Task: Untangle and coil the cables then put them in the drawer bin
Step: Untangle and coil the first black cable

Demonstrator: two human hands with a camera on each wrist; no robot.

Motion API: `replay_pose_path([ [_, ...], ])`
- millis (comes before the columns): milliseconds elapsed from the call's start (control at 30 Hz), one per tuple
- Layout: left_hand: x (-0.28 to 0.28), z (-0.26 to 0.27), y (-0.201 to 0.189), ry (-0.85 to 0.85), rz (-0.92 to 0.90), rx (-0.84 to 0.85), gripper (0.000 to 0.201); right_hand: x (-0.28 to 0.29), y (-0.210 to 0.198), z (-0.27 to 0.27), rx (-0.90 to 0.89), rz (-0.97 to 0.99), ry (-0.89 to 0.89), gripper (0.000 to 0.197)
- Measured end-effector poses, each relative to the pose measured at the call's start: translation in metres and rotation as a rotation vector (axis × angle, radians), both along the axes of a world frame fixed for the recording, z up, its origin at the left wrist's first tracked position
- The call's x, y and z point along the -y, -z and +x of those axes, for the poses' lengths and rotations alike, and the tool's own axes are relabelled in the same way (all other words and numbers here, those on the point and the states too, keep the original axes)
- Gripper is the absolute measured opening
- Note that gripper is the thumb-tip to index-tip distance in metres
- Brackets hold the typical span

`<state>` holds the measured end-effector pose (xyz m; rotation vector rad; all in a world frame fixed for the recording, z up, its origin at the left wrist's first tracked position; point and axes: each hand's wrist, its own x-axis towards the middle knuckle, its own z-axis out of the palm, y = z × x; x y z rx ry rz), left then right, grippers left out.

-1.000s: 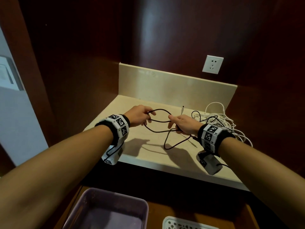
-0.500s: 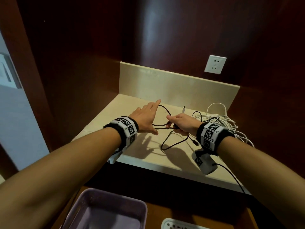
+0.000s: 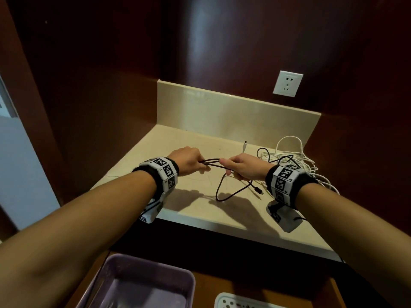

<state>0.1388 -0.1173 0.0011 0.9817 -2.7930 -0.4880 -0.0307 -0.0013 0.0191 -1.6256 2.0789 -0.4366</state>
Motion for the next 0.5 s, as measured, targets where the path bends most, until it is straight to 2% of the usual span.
replay_pose_path([
  [67, 0.001, -0.001, -0.002, 0.007, 0.01, 0.041, 0.038, -0.001, 0.0, -0.002, 0.013, -0.005, 0.025, 0.057],
  [133, 0.002, -0.001, -0.004, -0.008, 0.009, 0.073, 0.043, 0.0, 0.0, -0.005, 0.114, -0.019, 0.038, 0.058],
  [200, 0.003, 0.0, -0.007, -0.031, -0.011, 0.1, 0.043, 0.0, -0.002, -0.006, 0.177, -0.043, 0.014, 0.047],
  [333, -0.002, -0.001, -0.011, -0.051, -0.093, 0.12, 0.045, 0.0, -0.003, -0.007, 0.1, -0.083, -0.03, 0.032],
  [400, -0.004, -0.003, -0.012, -0.023, -0.073, 0.067, 0.038, 0.0, -0.003, -0.007, 0.093, -0.097, -0.016, 0.031],
  [500, -0.006, -0.006, -0.011, 0.031, 0.07, -0.058, 0.021, 0.001, -0.002, -0.006, 0.079, -0.14, 0.013, 0.032],
])
